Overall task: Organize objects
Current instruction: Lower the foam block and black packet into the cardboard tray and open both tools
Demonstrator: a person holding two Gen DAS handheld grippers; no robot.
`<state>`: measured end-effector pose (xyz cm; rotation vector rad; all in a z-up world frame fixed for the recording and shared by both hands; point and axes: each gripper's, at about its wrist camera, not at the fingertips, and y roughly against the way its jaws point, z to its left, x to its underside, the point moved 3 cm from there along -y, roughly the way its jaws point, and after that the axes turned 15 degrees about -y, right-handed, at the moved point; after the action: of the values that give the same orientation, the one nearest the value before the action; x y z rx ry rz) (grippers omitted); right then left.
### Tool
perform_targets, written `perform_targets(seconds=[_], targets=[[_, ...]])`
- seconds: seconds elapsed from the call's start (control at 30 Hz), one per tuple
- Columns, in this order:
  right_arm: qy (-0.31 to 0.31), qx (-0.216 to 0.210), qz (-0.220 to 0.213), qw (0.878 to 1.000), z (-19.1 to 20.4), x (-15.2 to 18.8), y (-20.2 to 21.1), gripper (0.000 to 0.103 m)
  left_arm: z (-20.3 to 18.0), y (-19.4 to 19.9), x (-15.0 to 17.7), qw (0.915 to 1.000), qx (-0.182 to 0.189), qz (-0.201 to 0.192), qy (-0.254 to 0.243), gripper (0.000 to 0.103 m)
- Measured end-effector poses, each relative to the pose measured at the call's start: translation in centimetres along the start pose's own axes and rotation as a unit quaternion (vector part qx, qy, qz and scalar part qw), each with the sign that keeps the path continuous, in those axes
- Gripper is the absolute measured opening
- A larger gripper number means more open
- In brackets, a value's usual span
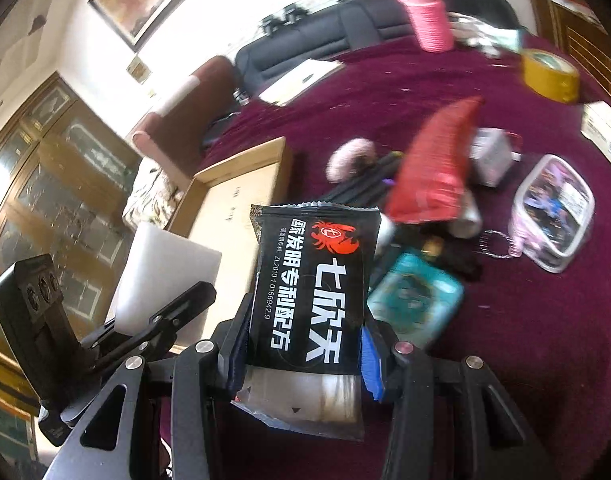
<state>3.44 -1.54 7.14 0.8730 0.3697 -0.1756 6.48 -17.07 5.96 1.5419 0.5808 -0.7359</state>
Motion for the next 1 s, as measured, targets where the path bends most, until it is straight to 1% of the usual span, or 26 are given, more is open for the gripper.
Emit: perform_targets(seconds=[0.27,0.4,0.5,0.63,0.7,0.77,0.83,0.9,0.97,1.0], targets=[[0.038,-0.002,0.025,0.999,5.3,0.3,-3.0,0.05,5.1,1.9,1.2,0.9991,-0.021,-0.012,0.035,0.014],[0.046,-0.001,0.041,0.998,7.1,0.1,-4.9,0.05,8.1,2.3,1.9,0.9979,-0.026,-0.013,0.058,0.014],[0.057,0.005,0.053,0.997,8.6,-0.4,-6.5,0.05,10.3,2.3,1.9,0.9974,-0.026,-0.008,0.066,0.014],[0.068,0.015,0.064,0.996,10.7,-2.3,-8.9,0.05,13.4,1.3,0.8,0.9976,-0.012,0.017,0.067,0.014],[0.063,0.022,0.071,0.995,11.5,-3.4,-10.3,0.05,14.5,0.4,0.0,0.9973,-0.015,0.031,0.064,0.014],[0.065,0.022,0.077,0.995,12.6,-4.5,-11.8,0.05,15.8,-1.0,-0.9,0.9971,-0.009,0.044,0.062,0.014],[0.068,0.034,0.079,0.994,13.4,-5.4,-13.4,0.051,16.9,-2.2,-1.1,0.9959,-0.006,0.058,0.07,0.014],[0.062,0.042,0.085,0.994,14.0,-6.4,-15.4,0.051,17.9,-4.1,-1.3,0.9936,0.009,0.079,0.08,0.014],[0.058,0.053,0.094,0.992,14.3,-7.2,-17.3,0.051,19.2,-5.6,-1.3,0.9909,0.004,0.094,0.096,0.014],[0.05,0.057,0.094,0.993,14.2,-7.6,-18.2,0.051,19.6,-6.2,-1.2,0.9893,0.008,0.101,0.105,0.014]])
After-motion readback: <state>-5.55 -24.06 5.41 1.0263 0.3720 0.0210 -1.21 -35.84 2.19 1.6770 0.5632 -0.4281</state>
